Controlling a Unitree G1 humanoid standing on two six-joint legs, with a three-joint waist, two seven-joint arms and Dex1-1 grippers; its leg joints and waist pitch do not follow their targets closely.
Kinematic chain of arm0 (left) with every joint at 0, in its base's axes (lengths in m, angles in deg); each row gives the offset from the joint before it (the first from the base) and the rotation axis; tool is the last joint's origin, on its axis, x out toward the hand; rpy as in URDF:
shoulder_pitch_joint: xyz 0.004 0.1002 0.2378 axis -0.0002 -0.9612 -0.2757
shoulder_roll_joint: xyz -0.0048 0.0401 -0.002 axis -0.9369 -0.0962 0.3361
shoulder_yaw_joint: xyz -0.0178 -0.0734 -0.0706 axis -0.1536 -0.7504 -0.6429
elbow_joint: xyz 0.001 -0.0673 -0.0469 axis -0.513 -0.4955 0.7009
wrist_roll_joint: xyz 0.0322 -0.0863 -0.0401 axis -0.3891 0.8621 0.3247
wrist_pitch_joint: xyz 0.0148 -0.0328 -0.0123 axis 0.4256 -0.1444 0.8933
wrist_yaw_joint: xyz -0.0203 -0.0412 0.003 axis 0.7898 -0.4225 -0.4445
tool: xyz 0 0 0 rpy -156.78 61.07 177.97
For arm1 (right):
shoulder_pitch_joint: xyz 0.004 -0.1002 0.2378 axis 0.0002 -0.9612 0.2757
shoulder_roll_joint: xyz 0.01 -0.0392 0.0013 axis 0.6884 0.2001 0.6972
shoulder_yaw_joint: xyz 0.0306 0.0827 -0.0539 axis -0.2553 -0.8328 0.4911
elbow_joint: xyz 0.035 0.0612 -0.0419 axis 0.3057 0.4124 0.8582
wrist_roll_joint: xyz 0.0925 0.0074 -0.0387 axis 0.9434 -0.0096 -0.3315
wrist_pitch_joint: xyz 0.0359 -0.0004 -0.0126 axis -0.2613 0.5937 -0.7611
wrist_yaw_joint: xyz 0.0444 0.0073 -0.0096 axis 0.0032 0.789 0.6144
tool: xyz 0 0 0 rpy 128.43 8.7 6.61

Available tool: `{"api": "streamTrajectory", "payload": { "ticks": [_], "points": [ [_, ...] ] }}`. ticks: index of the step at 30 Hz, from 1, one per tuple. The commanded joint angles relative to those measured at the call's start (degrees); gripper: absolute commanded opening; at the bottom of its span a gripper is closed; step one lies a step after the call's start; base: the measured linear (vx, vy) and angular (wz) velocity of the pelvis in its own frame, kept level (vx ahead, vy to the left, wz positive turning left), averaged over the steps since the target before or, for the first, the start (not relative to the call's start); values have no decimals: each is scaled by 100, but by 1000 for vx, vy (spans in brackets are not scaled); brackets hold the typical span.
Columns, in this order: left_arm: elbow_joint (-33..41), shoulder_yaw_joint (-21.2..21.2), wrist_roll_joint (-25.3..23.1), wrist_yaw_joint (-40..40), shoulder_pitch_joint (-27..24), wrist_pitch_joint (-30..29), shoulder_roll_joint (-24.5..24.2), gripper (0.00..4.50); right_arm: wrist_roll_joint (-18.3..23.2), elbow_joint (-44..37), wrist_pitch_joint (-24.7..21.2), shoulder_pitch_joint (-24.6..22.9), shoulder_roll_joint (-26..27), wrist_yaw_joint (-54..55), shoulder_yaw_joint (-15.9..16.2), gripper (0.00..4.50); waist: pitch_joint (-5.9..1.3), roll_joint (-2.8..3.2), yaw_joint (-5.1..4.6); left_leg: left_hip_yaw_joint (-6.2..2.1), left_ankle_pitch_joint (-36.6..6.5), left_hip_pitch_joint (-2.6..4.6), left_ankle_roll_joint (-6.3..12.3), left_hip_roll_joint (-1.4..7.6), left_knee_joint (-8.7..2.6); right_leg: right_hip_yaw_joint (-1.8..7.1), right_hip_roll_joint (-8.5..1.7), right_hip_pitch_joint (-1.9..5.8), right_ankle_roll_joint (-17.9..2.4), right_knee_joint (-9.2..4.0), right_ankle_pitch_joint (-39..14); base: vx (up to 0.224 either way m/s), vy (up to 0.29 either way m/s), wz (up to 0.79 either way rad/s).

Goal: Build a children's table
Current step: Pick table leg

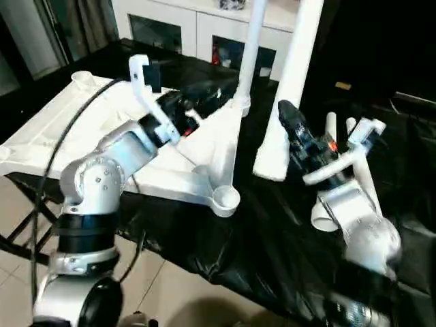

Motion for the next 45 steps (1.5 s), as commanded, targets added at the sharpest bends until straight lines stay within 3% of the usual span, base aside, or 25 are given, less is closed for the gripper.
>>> {"api": "streamTrajectory", "payload": {
  "ticks": [1,3,4,7,11,15,20,27,30,31,35,41,45],
  "points": [
    [124,-81,367,54,132,-210,169,450,86,-322,-179,-114,-64,-57,238,183,-443,-43,40,-65,-401,-4,309,169,-358,265,-472,392,-774,-546,-1278,0,0,0],
    [165,-93,507,28,146,-264,206,450,-94,-330,-106,-160,-114,-39,410,183,-435,-30,32,-76,-424,4,235,184,-376,266,-471,372,-703,-567,-1334,0,0,0],
    [236,-103,698,-24,157,-410,234,450,-362,-349,-12,-218,-200,-7,694,183,-442,-13,30,-80,-413,6,210,188,-372,268,-475,370,-709,-554,-1298,0,0,0],
    [359,-40,853,-71,115,-682,233,450,-751,-405,76,-272,-339,-23,1154,183,-444,-16,30,-74,-352,19,160,201,-373,283,-471,356,-767,-529,-1070,0,0,0],
    [304,97,686,64,4,-882,194,450,-960,-529,41,-268,-452,-173,1553,183,-433,-47,83,-63,-354,31,200,202,-373,298,-474,357,-716,-536,-1033,0,0,0],
    [-37,-48,593,579,17,-893,209,450,-1223,-510,93,-210,-484,-176,1870,183,-435,-79,76,-73,-312,-3,198,192,-376,291,-477,384,-634,-531,-1058,0,0,0],
    [-192,-196,540,1084,58,-903,134,450,-1634,-354,437,-89,-505,-25,2213,183,-440,-69,65,-84,-325,9,158,205,-379,295,-490,371,-570,-533,-1097,0,0,0],
    [-196,-169,204,1284,61,-825,20,450,-2005,-105,749,151,-494,311,2184,183,-445,-60,67,-68,-269,28,175,203,-370,308,-476,361,-649,-504,-850,0,0,0],
    [-176,-140,263,1314,62,-825,-8,450,-2184,-190,805,160,-563,310,2339,183,-455,-60,65,-81,-131,8,202,206,-366,302,-471,380,-729,-461,-543,0,0,0],
    [-164,-112,302,1347,72,-837,1,450,-2455,-258,895,189,-602,403,2567,183,-455,-59,61,-78,-132,7,213,201,-365,304,-477,387,-763,-456,-489,0,0,0],
    [-370,81,167,1628,102,-705,91,415,-3066,-182,1168,334,-448,805,3115,183,-441,-70,28,-74,-267,2,133,197,-372,308,-482,384,-738,-479,-706,0,0,0],
    [-739,-249,-132,2281,210,-345,366,372,-3479,7,1423,495,-151,1320,3374,183,-438,-66,-11,-86,-354,19,75,199,-388,309,-473,364,-615,-498,-839,0,0,0],
    [-854,-426,-276,2552,259,-43,357,330,-3786,58,1559,572,-52,1545,3526,183,-455,-57,-25,-86,-274,31,89,209,-381,316,-469,367,-686,-450,-485,0,0,0]
  ]
}}
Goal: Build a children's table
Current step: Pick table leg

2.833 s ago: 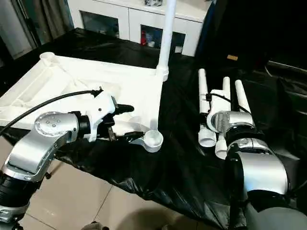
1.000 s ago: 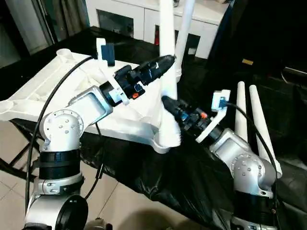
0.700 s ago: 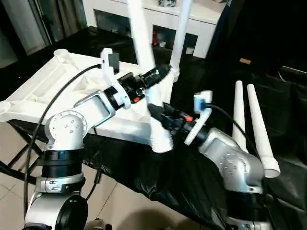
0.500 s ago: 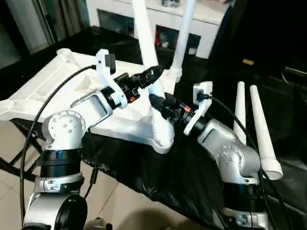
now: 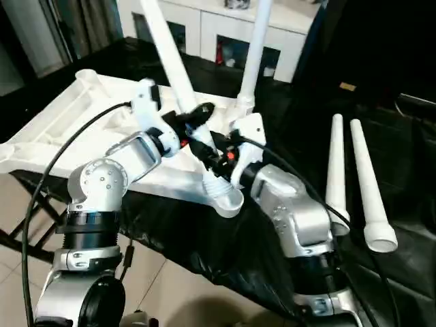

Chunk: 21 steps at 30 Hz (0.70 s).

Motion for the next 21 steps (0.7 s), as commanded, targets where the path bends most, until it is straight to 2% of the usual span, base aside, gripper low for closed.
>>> {"api": "streamTrajectory", "payload": {
  "ticks": [1,3,4,9,10,11,12,14,15,16,19,20,21],
  "points": [
    [-55,-61,-164,211,231,221,298,330,-175,-53,187,122,-2,131,2,183,-457,-51,-25,-84,-252,42,119,212,-375,315,-471,360,-739,-396,-470,0,0,0],
    [-68,-66,-134,232,232,248,283,329,-206,-83,203,118,21,139,42,183,-457,-48,-26,-80,-218,41,136,210,-369,321,-477,364,-783,-376,-339,0,0,0],
    [-81,-68,-127,263,233,298,274,295,-231,-99,226,119,39,149,73,183,-454,-50,-29,-80,-224,38,143,209,-372,319,-475,368,-790,-377,-334,0,0,0],
    [-167,-63,-63,321,260,457,254,279,-328,-128,348,127,115,171,200,183,-445,-44,-51,-77,-351,38,122,205,-378,321,-480,372,-766,-397,-488,0,0,0],
    [-166,-56,-56,296,260,464,257,248,-339,-118,371,130,127,181,212,183,-445,-49,-60,-80,-345,30,111,204,-378,322,-482,375,-759,-394,-501,0,0,0],
    [-167,-54,-49,280,260,464,258,248,-339,-115,376,131,129,178,213,183,-448,-37,-58,-83,-336,33,103,205,-376,321,-485,376,-761,-392,-488,0,0,0],
    [-174,-51,-22,254,258,486,267,249,-325,-100,371,137,152,153,202,218,-449,-39,-71,-81,-325,38,110,206,-374,323,-479,372,-780,-387,-438,0,0,0],
    [-180,-29,-30,220,262,531,257,241,-248,-89,315,148,199,145,143,253,-451,-39,-81,-80,-324,34,117,203,-373,323,-481,376,-811,-382,-396,0,0,0],
    [-180,-29,-30,220,262,531,257,224,-248,-89,315,148,199,145,143,253,-451,-43,-87,-79,-329,34,135,201,-371,323,-478,380,-815,-382,-383,0,0,0],
    [-182,80,-52,17,275,589,166,208,-111,-96,211,168,206,92,43,272,-450,-24,-89,-77,-326,36,154,197,-369,325,-473,377,-811,-384,-368,0,0,0],
    [-149,349,-103,-454,275,622,-92,207,132,-79,31,210,74,-115,-139,295,-454,-23,-83,-83,-290,47,191,202,-371,321,-472,376,-800,-385,-350,0,0,0],
    [-139,386,-103,-524,272,615,-131,190,174,-73,-3,217,48,-155,-169,303,-462,-24,-77,-80,-257,55,207,206,-367,325,-469,376,-824,-366,-262,0,0,0],
    [-76,586,-95,-943,262,606,-341,190,346,-34,-195,265,-131,-401,-282,303,-459,-13,-76,-80,-254,51,206,209,-366,327,-470,372,-842,-361,-225,0,0,0]
  ]
}}
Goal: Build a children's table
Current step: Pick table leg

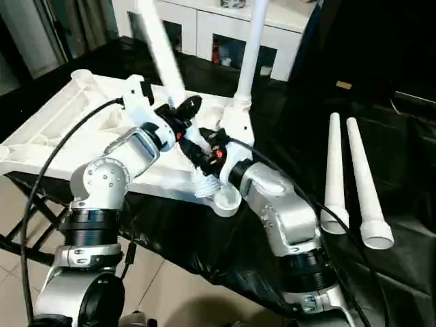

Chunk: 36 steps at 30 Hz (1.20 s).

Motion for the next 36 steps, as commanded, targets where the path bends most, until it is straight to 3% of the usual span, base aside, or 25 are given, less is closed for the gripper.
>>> {"api": "streamTrajectory", "payload": {
  "ticks": [1,3,8,9,13,19,25,35,36],
  "points": [
    [158,370,0,-567,145,-23,-171,189,281,-55,-298,150,-233,-312,-248,330,-465,-15,20,-86,-238,53,236,210,-372,321,-473,392,-865,-352,-218,0,0,0],
    [253,640,36,-1146,120,-100,-484,188,493,12,-566,227,-507,-667,-382,338,-466,-19,21,-79,-220,54,233,198,-362,319,-469,393,-902,-347,-163,0,0,0],
    [405,867,297,-2055,97,-303,-915,185,1080,127,-1276,369,-997,-1476,-556,381,-466,-30,23,-66,-201,51,242,195,-353,318,-482,418,-1091,-332,-179,0,0,0],
    [486,915,472,-2514,100,-450,-1043,185,1320,166,-1493,390,-1203,-1865,-540,384,-455,-40,12,-59,-219,41,240,203,-354,322,-480,406,-1099,-342,-222,0,0,0],
    [730,875,1000,-3195,98,-723,-1112,185,1631,119,-1756,375,-1488,-2531,-356,384,-461,-42,30,-56,-227,37,248,210,-340,314,-495,415,-1208,-329,-267,0,0,0],
    [879,884,1387,-3580,122,-832,-1059,185,1729,-1,-1923,337,-1621,-2993,-95,384,-454,-55,50,-52,-308,46,208,216,-337,312,-497,401,-1160,-369,-621,0,0,0],
    [836,912,1405,-3771,124,-849,-1082,185,1768,188,-1945,447,-1524,-3012,-69,337,-451,-55,45,-60,-338,37,136,211,-347,308,-496,396,-985,-399,-889,0,0,0],
    [822,900,1406,-3668,84,-842,-1106,185,1809,117,-2024,378,-1451,-2842,-165,257,-461,-40,78,-58,-289,50,126,218,-344,308,-484,385,-1025,-377,-719,0,0,0],
    [809,894,1383,-3634,89,-827,-1097,241,1814,110,-2024,374,-1440,-2828,-175,242,-461,-45,81,-61,-292,46,111,218,-347,309,-487,389,-1008,-378,-738,0,0,0]
  ]
}}
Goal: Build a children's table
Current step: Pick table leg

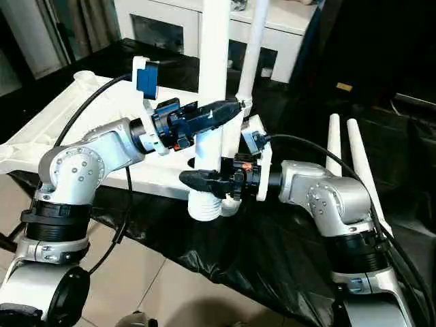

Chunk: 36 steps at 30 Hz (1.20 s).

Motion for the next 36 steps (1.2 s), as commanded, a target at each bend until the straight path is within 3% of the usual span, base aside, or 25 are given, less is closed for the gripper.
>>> {"api": "streamTrajectory", "payload": {
  "ticks": [1,5,6,8,12,14,26,27,34,36],
  "points": [
    [66,57,29,44,67,-21,74,255,-54,-2,-13,-14,-12,210,-156,233,-456,-44,15,-63,-327,32,101,215,-360,305,-485,378,-981,-411,-780,0,0,0],
    [-7,-10,-269,463,69,240,175,262,-66,-148,118,-40,208,630,-316,221,-467,-49,27,-69,-278,25,60,218,-362,307,-492,384,-934,-403,-756,0,0,0],
    [-11,6,-401,617,61,337,192,291,-106,-171,162,-43,246,730,-332,202,-469,-44,31,-68,-262,34,61,222,-361,311,-487,372,-918,-404,-718,0,0,0],
    [-87,44,-965,1458,50,629,310,299,-329,-257,342,-47,403,1193,-384,198,-471,-63,34,-72,-223,29,37,228,-361,312,-483,378,-878,-394,-630,0,0,0],
    [-64,44,-1358,2294,-1,684,487,302,-489,-381,482,-81,544,1548,-381,191,-472,-72,63,-64,-217,29,8,216,-361,319,-489,380,-784,-401,-695,0,0,0],
    [-63,12,-1401,2446,-16,765,573,277,-518,-429,511,-106,576,1624,-365,191,-466,-99,63,-63,-246,24,24,212,-364,314,-491,382,-755,-414,-740,0,0,0],
    [13,-79,-1201,2328,-70,1019,800,200,-713,-529,638,-206,597,1792,-236,191,-458,-104,62,-62,-280,20,44,206,-363,313,-489,368,-702,-428,-850,0,0,0],
    [14,-91,-1166,2297,-73,1005,806,196,-669,-523,596,-207,595,1767,-238,246,-455,-95,61,-62,-284,19,54,203,-365,314,-490,368,-713,-428,-864,0,0,0],
    [39,123,-1135,1734,-83,1024,605,186,-480,-321,386,-88,339,1305,-261,289,-454,-94,67,-63,-326,30,104,202,-364,311,-481,362,-643,-440,-954,0,0,0],
    [59,273,-1161,1469,-59,1016,485,185,-424,-266,352,-62,134,945,-187,324,-455,-94,83,-59,-287,38,133,212,-361,316,-479,354,-642,-432,-907,0,0,0]
  ]
}}
